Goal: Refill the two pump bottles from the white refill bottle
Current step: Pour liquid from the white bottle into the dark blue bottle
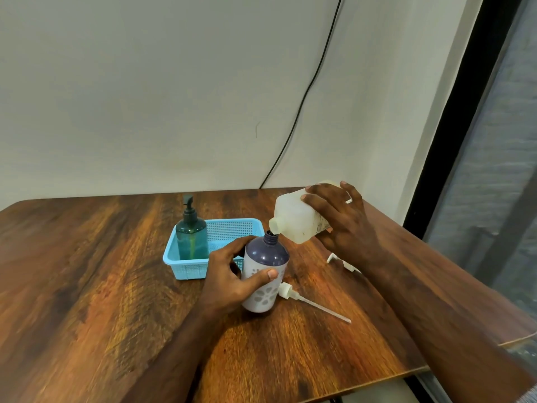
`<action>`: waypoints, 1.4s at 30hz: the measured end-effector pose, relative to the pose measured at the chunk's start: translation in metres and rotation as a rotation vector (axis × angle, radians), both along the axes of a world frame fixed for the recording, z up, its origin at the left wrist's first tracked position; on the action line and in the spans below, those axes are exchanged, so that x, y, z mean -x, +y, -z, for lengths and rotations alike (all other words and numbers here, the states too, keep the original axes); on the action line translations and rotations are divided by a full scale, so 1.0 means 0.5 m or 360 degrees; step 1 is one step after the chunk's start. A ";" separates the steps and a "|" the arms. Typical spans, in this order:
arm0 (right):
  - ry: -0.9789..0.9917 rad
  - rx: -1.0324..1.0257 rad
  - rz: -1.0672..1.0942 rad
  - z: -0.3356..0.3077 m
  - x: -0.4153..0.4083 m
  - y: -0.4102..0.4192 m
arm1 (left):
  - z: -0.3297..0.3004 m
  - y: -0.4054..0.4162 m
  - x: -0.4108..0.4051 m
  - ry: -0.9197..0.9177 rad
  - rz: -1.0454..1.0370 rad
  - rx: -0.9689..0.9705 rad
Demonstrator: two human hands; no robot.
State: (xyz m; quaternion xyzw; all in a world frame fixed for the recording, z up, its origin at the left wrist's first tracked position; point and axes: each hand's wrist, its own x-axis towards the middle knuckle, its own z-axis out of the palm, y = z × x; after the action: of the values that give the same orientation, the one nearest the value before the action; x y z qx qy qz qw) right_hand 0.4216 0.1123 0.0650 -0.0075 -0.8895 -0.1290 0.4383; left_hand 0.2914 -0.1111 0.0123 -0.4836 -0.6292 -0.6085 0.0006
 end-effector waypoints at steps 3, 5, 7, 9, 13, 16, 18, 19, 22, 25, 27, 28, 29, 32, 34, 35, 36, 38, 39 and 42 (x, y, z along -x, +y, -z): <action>0.0008 0.0002 -0.0004 -0.001 -0.001 -0.002 | -0.001 0.000 0.000 -0.0003 0.0012 -0.0022; -0.0001 0.0002 -0.0002 -0.002 -0.001 -0.003 | -0.001 0.000 0.000 0.0007 0.0017 -0.0029; -0.0014 0.0012 0.0000 -0.002 -0.003 -0.003 | -0.002 0.000 0.000 0.0020 0.0024 -0.0030; -0.0017 0.0012 -0.0002 -0.003 -0.002 -0.003 | -0.002 0.001 0.000 0.0021 0.0030 -0.0029; -0.0016 0.0018 -0.0003 -0.003 -0.003 -0.004 | -0.003 0.001 -0.001 0.0029 0.0032 -0.0027; -0.0022 0.0032 -0.0001 -0.002 -0.005 -0.005 | -0.003 0.001 -0.001 0.0031 0.0025 -0.0022; -0.0017 0.0034 0.0001 -0.003 -0.006 -0.006 | -0.002 0.001 -0.001 0.0018 0.0022 -0.0011; -0.0013 0.0030 0.0004 -0.003 -0.006 -0.006 | -0.002 0.001 -0.001 0.0013 0.0020 -0.0006; -0.0010 0.0020 0.0007 -0.003 -0.005 -0.006 | -0.001 0.001 0.000 0.0006 0.0016 0.0004; -0.0019 0.0009 0.0007 -0.003 -0.005 -0.006 | 0.000 0.002 -0.001 -0.0006 0.0020 0.0006; -0.0015 0.0004 0.0010 -0.003 -0.005 -0.005 | 0.000 0.002 -0.001 -0.0009 0.0012 0.0011; -0.0012 0.0000 0.0013 -0.003 -0.005 -0.004 | 0.000 0.003 -0.001 -0.0012 0.0013 0.0011; -0.0009 -0.0002 0.0014 -0.003 -0.005 -0.004 | 0.000 0.003 -0.002 -0.0015 0.0015 0.0010; -0.0015 0.0000 0.0003 -0.005 -0.005 -0.003 | -0.001 0.002 -0.001 -0.0006 0.0027 -0.0006; -0.0014 -0.0002 -0.0001 -0.005 -0.006 -0.002 | -0.001 0.002 0.000 -0.0006 0.0028 -0.0006; -0.0006 -0.0011 -0.0001 -0.005 -0.005 -0.002 | -0.001 0.001 0.000 -0.0007 0.0026 -0.0004; 0.0006 -0.0021 0.0001 -0.005 -0.005 -0.002 | -0.001 0.001 0.001 -0.0006 0.0026 -0.0004; 0.0018 -0.0028 0.0006 -0.004 -0.004 -0.002 | -0.001 0.001 0.000 -0.0007 0.0032 -0.0004; 0.0014 -0.0025 0.0007 -0.004 -0.004 -0.003 | -0.001 0.001 0.000 -0.0006 0.0034 -0.0007; -0.0017 -0.0008 0.0012 -0.006 -0.006 -0.003 | 0.000 0.002 0.001 -0.0003 0.0039 -0.0013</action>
State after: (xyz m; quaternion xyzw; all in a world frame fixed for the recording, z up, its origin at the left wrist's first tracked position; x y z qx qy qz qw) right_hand 0.4244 0.1107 0.0681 -0.0090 -0.8915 -0.1329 0.4331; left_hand 0.2910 -0.1103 0.0125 -0.4907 -0.6208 -0.6114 -0.0055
